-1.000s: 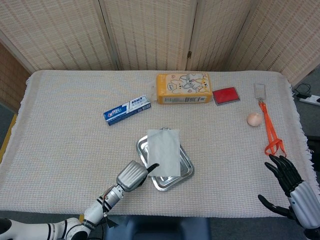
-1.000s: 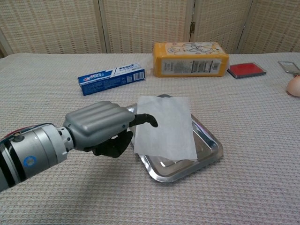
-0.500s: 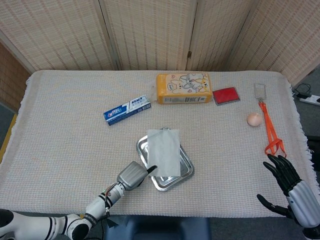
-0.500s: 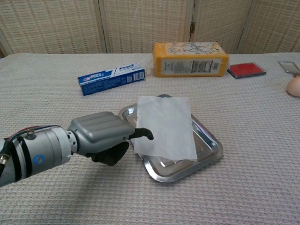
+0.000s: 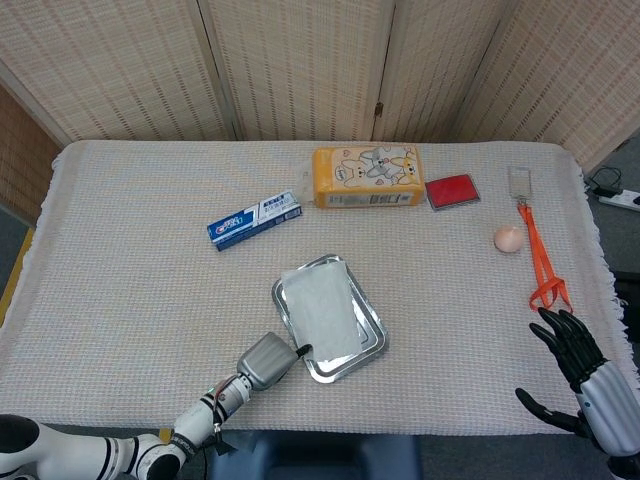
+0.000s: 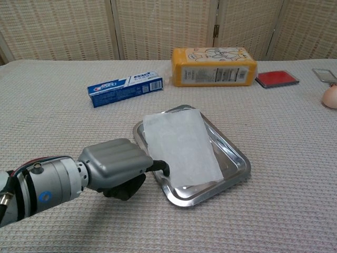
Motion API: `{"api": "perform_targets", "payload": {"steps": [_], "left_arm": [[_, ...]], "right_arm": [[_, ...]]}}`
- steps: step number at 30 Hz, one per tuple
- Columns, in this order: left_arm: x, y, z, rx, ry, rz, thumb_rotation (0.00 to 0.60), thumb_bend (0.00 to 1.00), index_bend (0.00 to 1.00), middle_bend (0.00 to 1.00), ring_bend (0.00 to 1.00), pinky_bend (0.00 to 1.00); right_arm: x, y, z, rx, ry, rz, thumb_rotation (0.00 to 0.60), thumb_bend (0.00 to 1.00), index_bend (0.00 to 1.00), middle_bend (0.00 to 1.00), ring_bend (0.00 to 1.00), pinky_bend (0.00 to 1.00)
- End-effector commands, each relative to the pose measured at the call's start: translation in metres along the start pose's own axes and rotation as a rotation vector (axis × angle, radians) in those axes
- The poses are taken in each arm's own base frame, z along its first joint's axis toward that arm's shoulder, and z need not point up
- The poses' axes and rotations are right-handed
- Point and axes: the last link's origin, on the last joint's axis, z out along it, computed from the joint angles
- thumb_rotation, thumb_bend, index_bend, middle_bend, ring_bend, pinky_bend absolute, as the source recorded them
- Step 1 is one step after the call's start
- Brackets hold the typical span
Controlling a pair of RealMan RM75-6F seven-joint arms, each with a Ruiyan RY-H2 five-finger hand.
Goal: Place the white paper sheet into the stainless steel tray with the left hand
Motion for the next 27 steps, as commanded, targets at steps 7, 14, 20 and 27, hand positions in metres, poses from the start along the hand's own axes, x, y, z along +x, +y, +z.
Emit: {"api": "perform_targets", "payload": {"steps": [7, 14, 20, 27], "left_arm": [[-0.003, 0.016, -0.001, -0.039, -0.016, 0.003, 0.6, 0.98, 0.26, 1.0, 1.0, 1.0], [-0.002, 0.023, 0.006, -0.045, -0.003, -0.011, 0.6, 0.98, 0.22, 1.0, 1.0, 1.0], [-0.003, 0.024, 0.012, -0.048, -0.003, -0.009, 0.6, 0.98, 0.21, 1.0, 1.0, 1.0], [-0.002, 0.029, 0.018, -0.059, -0.004, -0.018, 0.6, 0.98, 0.21, 1.0, 1.0, 1.0]], "right_arm": [[0.005, -0.001, -0.002, 0.006, 0.016, 0.012, 0.6, 0.32, 0.0, 0.0, 0.0, 0.0], [0.008, -0.001, -0.003, 0.009, 0.026, 0.02, 0.6, 0.32, 0.0, 0.0, 0.0, 0.0], [0.009, -0.001, -0.004, 0.009, 0.028, 0.022, 0.6, 0.32, 0.0, 0.0, 0.0, 0.0], [0.008, 0.001, -0.002, 0.002, 0.026, 0.023, 0.6, 0.32, 0.0, 0.0, 0.0, 0.0]]}}
